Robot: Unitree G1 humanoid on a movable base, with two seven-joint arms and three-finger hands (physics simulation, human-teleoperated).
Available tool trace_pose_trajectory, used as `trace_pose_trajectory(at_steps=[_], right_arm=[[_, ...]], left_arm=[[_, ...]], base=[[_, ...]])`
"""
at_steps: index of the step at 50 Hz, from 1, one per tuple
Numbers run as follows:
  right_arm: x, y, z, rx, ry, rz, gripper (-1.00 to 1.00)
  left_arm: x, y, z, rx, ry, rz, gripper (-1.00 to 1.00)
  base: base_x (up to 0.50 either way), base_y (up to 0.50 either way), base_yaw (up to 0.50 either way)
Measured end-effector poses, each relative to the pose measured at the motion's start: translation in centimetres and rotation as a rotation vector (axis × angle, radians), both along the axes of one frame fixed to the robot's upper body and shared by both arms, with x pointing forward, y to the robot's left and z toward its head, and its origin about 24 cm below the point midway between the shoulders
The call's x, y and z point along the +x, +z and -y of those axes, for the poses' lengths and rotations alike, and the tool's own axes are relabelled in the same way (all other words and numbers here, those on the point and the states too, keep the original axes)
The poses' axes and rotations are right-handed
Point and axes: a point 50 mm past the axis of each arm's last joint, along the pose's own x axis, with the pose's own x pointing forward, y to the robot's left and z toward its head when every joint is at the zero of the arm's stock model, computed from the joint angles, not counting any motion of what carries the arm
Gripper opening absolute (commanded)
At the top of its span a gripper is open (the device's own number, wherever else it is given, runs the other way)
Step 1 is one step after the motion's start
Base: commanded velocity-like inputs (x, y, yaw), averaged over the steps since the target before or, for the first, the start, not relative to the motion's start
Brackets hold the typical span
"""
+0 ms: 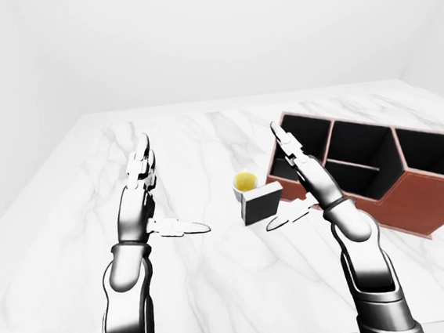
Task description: Pick up the book and place it in the caddy.
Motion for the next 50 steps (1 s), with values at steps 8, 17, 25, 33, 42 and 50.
trace_pose_trajectory(at_steps=[8,17,25,33,42,50], right_arm=[[0.0,-0.1,0.0,0.001,-0.001,-0.004,1.0],[-0.1,-0.2,0.1,-0.001,-0.002,-0.009,1.0],[0.0,-0.4,0.1,-0.001,-0.005,-0.014,1.0],[-0.1,-0.5,0.1,-0.011,-0.007,-0.019,1.0],[0.3,-1.0,-0.1,-0.112,0.006,-0.051,1.0],[1.5,-1.9,-0.3,-0.27,-0.007,-0.099,1.0]], left_arm=[[0.0,-0.1,0.0,0.0,0.001,-0.004,1.0],[-0.1,-0.1,0.0,0.001,0.001,-0.003,1.0],[-0.1,-0.1,0.0,0.002,0.002,-0.004,1.0],[-0.1,-0.1,0.0,0.001,0.003,-0.006,1.0],[-0.1,-0.2,-0.1,-0.001,0.003,-0.007,1.0],[-0.2,-0.3,-0.2,-0.007,0.004,-0.014,1.0]], base=[[0.09,0.0,0.0],[0.08,0.0,0.0],[0.04,0.0,0.0],[0.0,0.0,0.0],[0.0,0.0,0.0],[0.0,0.0,0.0]])
